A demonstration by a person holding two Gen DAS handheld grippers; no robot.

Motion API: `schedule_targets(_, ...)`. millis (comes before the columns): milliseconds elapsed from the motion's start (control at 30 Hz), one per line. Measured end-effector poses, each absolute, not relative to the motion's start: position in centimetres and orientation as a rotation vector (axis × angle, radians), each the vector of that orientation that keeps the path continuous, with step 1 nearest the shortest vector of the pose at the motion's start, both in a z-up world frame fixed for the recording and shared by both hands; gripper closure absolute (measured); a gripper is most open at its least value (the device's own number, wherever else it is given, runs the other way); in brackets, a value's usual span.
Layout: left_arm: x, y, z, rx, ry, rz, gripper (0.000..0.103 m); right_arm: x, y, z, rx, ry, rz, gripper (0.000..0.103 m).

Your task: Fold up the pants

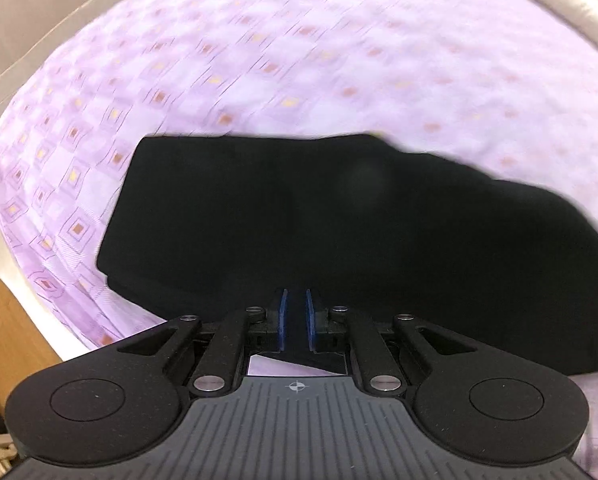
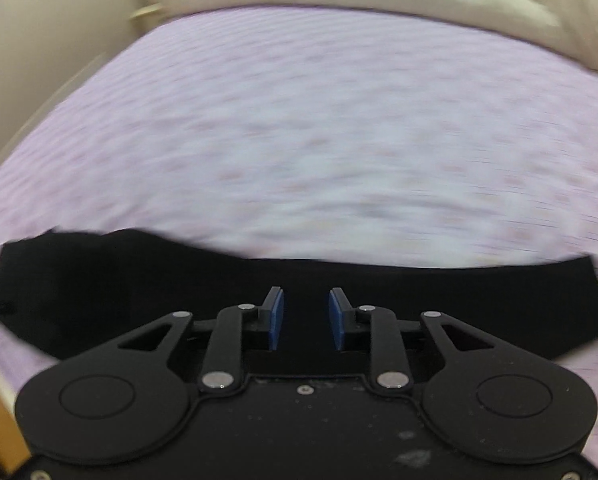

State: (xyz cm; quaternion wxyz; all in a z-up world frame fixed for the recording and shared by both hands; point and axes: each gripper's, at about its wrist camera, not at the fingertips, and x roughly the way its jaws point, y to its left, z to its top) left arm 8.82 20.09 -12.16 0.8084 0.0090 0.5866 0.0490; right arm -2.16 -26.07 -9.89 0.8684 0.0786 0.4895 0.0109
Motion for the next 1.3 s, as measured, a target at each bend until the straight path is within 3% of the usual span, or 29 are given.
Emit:
schedule_targets(167,9.0,23.0,-15.2,0.032,1.327,0.049,0.092,0.1,-18.5,-9.5,0.152,1.059,0.183,0.073)
schedule_targets(467,12.3,24.7,-10.6,-0.032,1.267,-0.104,0.092,9.7,-7.9,-10.1,0.087,1.096,0.305,0.070)
schedule_targets(667,16.3,24.8,-10.9,-0.067,1.281,-0.162,0.092,14.6,-2.5,-11.6,0.007,1.122,0.349,0.069)
schedule_targets(1133,23.5,21.0,-11.2,-0.029,1.263,-0.261,0.092,10.6,-1.0,-14.2,-0.031,1.154,0.269,0.069)
schedule_targets(1300,25.8,18.3,-15.7,0.159,1.494,-0.313,0.093,10.7,-0.8,-14.4,-0.046,1.157,0.267,0.069)
